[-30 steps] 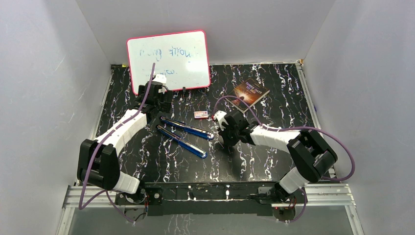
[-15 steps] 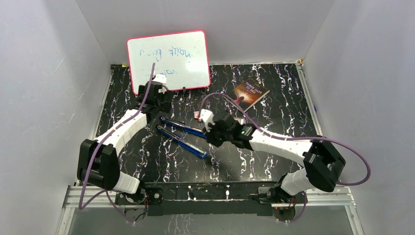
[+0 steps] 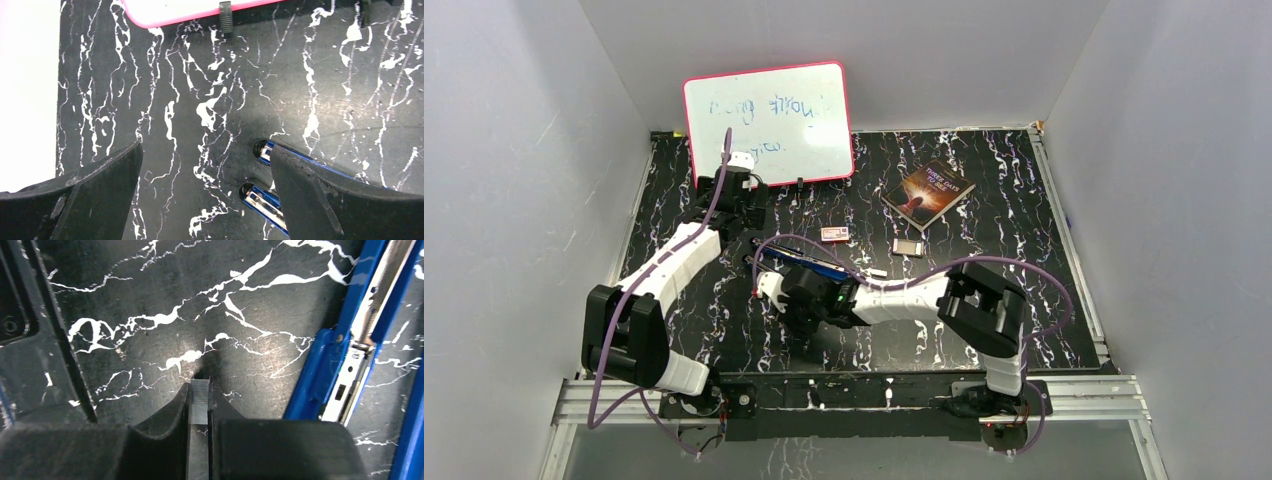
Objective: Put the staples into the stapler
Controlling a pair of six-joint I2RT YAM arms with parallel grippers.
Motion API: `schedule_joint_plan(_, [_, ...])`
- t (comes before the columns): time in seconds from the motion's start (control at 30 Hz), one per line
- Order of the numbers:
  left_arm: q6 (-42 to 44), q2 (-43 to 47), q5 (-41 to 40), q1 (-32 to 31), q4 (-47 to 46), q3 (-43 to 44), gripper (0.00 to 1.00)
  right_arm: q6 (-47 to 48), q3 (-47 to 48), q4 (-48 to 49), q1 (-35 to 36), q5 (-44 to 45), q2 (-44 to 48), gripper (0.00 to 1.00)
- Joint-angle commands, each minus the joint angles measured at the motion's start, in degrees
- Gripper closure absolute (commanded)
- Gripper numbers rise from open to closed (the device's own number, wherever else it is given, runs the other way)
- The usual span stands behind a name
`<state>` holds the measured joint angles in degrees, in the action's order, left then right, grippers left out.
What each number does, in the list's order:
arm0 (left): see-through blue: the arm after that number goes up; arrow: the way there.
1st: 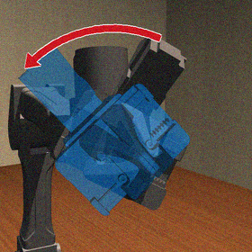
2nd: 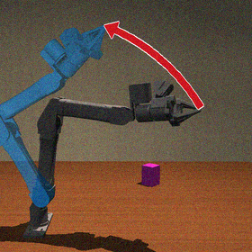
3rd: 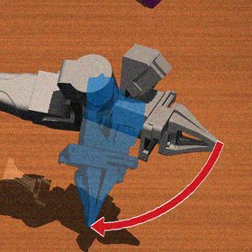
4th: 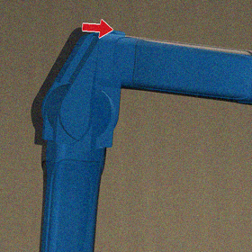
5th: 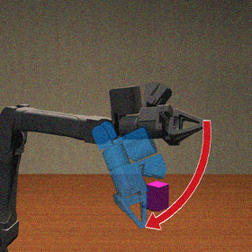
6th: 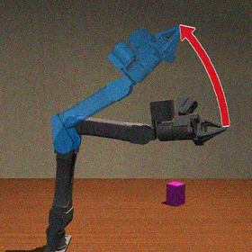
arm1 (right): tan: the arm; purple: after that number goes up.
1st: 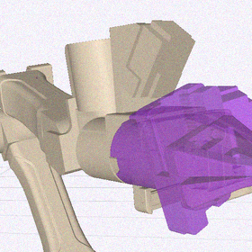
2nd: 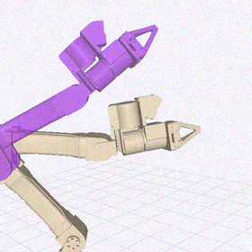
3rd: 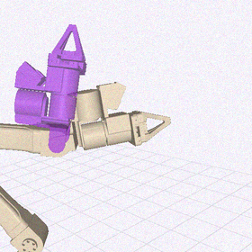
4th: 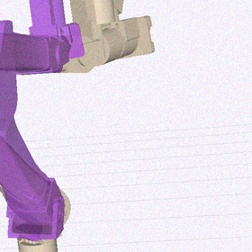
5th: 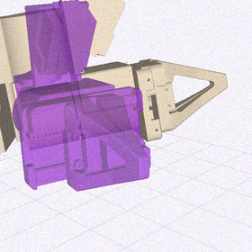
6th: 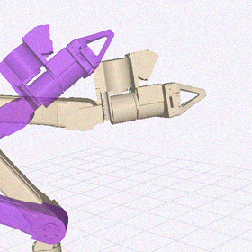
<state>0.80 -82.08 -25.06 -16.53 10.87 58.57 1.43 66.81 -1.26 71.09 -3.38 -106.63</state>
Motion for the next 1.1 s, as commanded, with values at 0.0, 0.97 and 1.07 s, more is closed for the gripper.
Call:
schedule_joint_plan(0.0, [-0.84,1.92,-2.46,0.84,0.90,1.82,0.02,0.11,3.91,4.97,0.27,1.55,-1.95,0.88])
schedule_joint_plan(0.97, [-0.28,1.75,-0.27,1.00,0.46,1.73,0.02,3.28,-19.67,25.89,-3.39,-5.83,-0.29,0.53])
schedule_joint_plan(1.07, [-0.26,1.66,-0.25,1.00,0.31,1.61,0.02,4.50,-19.96,27.04,-4.18,-8.54,-1.67,0.54])
